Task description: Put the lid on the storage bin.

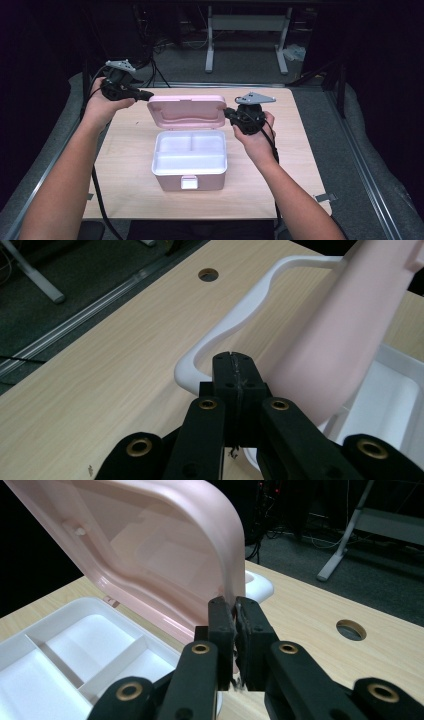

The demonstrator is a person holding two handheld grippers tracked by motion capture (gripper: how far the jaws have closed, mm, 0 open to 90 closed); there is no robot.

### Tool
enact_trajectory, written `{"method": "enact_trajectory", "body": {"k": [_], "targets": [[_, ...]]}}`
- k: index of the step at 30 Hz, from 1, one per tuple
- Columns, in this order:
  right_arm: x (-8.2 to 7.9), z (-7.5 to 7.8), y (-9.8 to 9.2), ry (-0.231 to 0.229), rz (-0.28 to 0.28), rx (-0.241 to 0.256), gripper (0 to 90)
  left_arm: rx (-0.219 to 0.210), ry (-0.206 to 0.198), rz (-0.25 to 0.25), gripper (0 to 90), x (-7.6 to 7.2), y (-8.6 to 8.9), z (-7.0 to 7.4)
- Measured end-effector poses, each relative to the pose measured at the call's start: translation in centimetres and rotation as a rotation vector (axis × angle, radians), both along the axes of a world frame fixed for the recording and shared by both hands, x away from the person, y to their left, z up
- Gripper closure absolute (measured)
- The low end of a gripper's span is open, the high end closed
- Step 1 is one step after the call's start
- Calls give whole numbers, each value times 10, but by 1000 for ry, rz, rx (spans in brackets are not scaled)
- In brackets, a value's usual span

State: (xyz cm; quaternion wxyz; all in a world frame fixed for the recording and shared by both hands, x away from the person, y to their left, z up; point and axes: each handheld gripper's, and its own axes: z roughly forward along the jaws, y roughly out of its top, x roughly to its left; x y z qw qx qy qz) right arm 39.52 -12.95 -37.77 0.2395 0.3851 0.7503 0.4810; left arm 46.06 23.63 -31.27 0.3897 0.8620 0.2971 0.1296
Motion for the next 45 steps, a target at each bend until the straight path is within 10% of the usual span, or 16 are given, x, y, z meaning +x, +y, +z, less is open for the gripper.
{"method": "enact_trajectory", "body": {"k": [19, 45], "targets": [[-6, -9, -13, 22, 49, 66, 739, 1, 4, -69, 900, -10, -16, -7], [-65, -64, -39, 31, 126, 75, 671, -1, -8, -175, 900, -81, -12, -58]]}}
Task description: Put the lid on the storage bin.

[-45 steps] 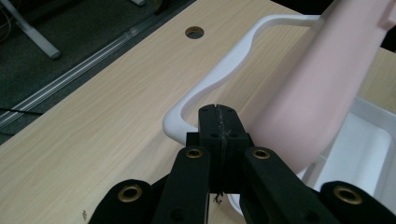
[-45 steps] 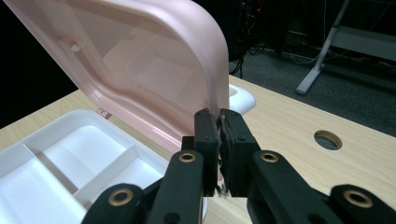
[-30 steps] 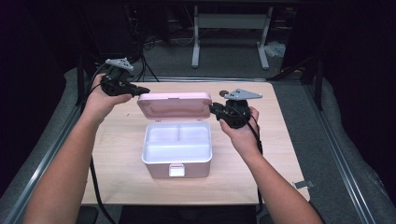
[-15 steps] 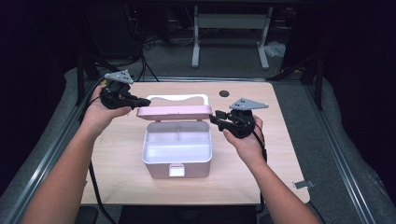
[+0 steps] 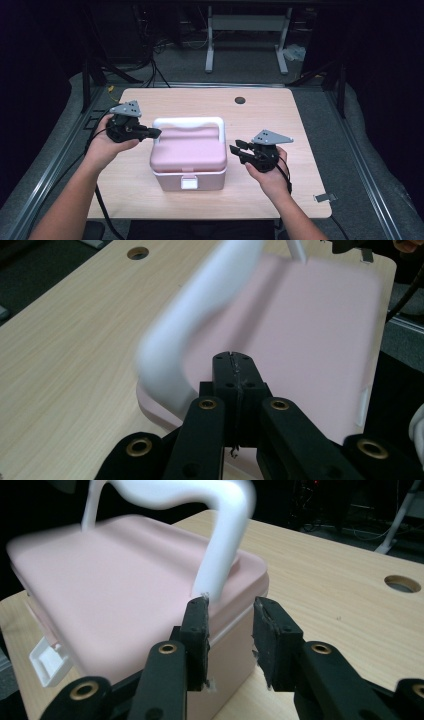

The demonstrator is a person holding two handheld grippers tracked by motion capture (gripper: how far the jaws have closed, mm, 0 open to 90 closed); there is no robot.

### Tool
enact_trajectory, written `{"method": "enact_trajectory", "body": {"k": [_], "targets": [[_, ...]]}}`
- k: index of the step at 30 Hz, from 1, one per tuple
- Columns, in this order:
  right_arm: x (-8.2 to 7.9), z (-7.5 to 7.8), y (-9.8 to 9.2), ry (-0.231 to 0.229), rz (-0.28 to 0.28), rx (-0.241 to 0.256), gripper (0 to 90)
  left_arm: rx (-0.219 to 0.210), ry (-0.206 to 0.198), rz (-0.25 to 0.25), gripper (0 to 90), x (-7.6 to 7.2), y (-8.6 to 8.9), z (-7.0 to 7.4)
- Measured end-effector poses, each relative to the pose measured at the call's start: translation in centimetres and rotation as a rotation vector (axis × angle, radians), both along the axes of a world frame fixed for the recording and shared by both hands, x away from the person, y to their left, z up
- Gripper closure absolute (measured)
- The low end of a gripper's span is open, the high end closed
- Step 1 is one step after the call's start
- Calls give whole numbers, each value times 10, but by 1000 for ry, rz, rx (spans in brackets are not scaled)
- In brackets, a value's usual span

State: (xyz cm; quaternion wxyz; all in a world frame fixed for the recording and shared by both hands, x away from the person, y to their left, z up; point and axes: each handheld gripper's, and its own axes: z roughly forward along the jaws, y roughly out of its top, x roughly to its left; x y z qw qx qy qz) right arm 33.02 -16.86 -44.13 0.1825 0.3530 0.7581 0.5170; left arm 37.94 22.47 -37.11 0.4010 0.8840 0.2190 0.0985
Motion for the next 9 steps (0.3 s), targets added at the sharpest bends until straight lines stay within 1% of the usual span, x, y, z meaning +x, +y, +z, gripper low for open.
{"method": "enact_trajectory", "body": {"k": [3, 5, 7, 8, 9], "targets": [[-3, -3, -4, 6, -8, -2, 671, -6, 3, -1, 900, -7, 5, -6], [-4, -6, -7, 11, -13, 3, 670, -12, -3, 25, 900, -9, 11, -10], [-4, -7, -9, 14, -17, 8, 664, -30, -2, 48, 897, -10, 17, -13], [-4, -7, -9, 22, -21, 10, 658, -40, 3, 64, 883, -10, 20, -15], [-3, -8, -10, 23, -21, 16, 650, -39, -1, 78, 858, -10, 22, -16]]}}
